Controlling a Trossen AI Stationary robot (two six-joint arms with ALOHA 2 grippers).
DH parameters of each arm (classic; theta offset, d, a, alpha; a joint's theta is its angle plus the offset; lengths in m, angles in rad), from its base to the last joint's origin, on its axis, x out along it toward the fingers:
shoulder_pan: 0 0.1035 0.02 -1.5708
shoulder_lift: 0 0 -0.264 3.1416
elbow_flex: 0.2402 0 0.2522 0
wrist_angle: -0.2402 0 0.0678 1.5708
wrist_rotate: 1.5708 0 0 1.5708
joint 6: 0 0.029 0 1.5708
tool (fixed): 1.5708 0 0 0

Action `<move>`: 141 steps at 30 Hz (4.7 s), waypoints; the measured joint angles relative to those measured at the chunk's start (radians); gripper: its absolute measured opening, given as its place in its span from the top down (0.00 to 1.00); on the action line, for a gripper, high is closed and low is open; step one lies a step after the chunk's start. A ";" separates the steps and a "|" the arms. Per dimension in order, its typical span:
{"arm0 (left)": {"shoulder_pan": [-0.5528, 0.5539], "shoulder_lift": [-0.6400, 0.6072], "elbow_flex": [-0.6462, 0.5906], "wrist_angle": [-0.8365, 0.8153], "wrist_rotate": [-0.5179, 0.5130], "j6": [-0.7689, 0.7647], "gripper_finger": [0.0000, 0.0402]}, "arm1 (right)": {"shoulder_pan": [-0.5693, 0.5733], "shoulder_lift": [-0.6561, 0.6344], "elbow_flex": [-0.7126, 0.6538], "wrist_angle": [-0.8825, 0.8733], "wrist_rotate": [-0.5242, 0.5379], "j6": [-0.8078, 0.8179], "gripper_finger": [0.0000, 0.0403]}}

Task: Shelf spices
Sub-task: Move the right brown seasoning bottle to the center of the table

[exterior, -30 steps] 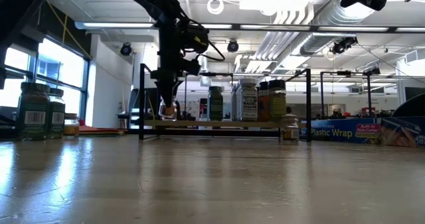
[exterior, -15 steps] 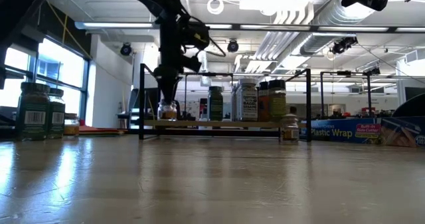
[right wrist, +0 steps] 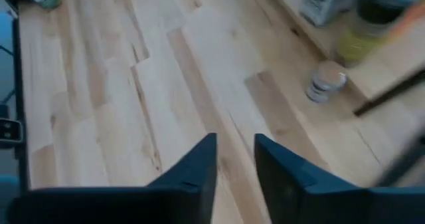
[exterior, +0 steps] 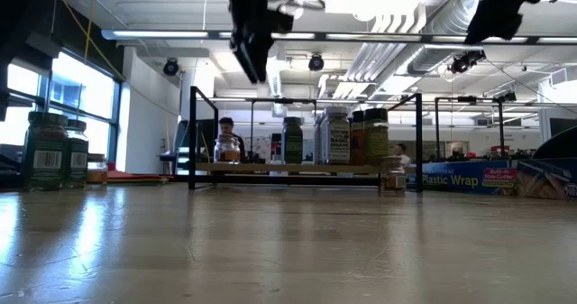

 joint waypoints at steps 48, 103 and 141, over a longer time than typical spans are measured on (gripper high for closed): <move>-0.319 -0.193 0.054 -0.041 -0.131 -0.315 0.31 | -0.339 0.627 -0.087 0.444 0.083 -0.515 0.51; -0.319 -0.192 0.054 -0.064 -0.166 -0.306 0.31 | -0.378 0.574 -0.126 0.474 0.105 -0.781 0.51; -0.320 -0.211 0.054 -0.083 -0.154 -0.306 0.31 | -0.125 0.596 -0.192 0.556 -0.064 -0.610 0.51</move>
